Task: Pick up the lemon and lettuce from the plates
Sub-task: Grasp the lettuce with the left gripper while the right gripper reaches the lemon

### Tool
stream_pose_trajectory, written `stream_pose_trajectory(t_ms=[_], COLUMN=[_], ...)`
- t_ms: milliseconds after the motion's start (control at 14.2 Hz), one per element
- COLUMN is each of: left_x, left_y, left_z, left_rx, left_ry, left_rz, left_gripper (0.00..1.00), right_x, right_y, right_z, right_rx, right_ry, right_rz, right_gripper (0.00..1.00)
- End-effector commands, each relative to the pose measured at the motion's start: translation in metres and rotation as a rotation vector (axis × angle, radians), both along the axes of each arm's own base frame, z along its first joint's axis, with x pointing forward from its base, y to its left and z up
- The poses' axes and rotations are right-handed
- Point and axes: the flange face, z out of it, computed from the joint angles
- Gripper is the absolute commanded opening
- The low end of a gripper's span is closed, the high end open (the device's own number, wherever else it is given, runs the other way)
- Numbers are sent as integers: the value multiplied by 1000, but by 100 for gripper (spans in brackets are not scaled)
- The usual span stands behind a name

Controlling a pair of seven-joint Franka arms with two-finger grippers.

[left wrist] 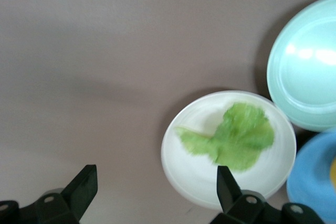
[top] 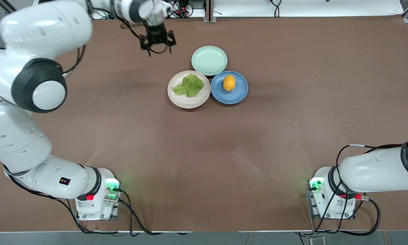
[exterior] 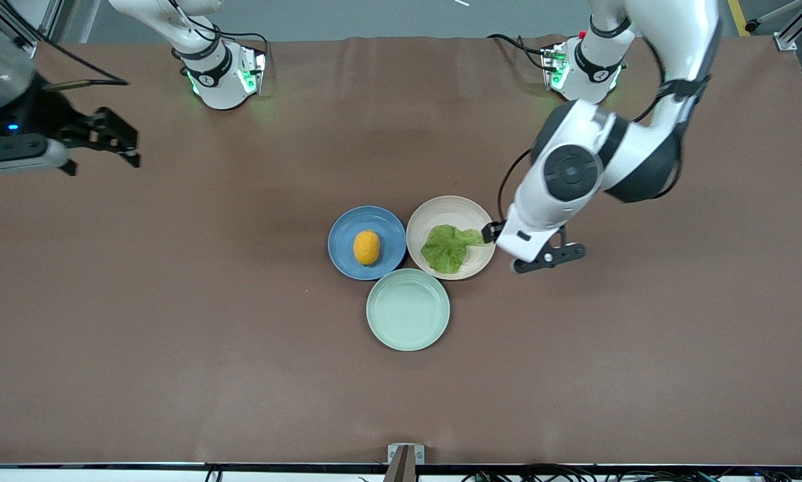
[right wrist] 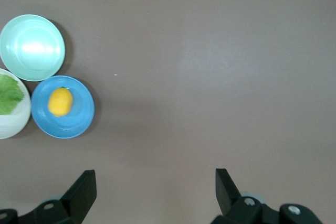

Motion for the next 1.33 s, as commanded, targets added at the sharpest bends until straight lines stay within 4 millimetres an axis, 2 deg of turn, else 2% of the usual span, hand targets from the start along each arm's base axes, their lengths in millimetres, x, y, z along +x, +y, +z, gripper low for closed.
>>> stream_pose_trajectory(t_ms=[0, 140, 351, 421, 491, 632, 772, 912, 1053, 1263], left_x=[-2, -13, -14, -19, -21, -22, -34, -41, -45, -46], left_y=[-15, -44, -60, -65, -68, -71, -82, -79, -78, -77], left_z=[-42, -72, -104, -117, -130, -148, -160, -169, -173, -179], left_rx=[57, 54, 11, 9, 7, 5, 21, 41, 54, 62], left_ry=[-54, -65, -111, -106, -101, -96, -84, -71, -63, -58], left_rz=[158, 251, 418, 437, 453, 502, 524, 548, 544, 542], left_gripper=[100, 99, 97, 95, 95, 92, 86, 82, 73, 40], right_x=[-2, 6, 22, 27, 32, 32, 32, 29, 31, 26], right_y=[63, 97, 149, 165, 176, 202, 223, 245, 258, 265], right_z=[-21, -50, -110, -135, -158, -193, -228, -267, -308, -357], right_rx=[5, 19, 43, 42, 34, 31, 30, 48, 69, 73], right_ry=[22, 40, 89, 108, 132, 145, 151, 131, 112, 114], right_rz=[-37, 11, 64, 29, -13, -32, -106, -101, -130, -135], right_gripper=[100, 100, 100, 100, 100, 100, 100, 100, 100, 100])
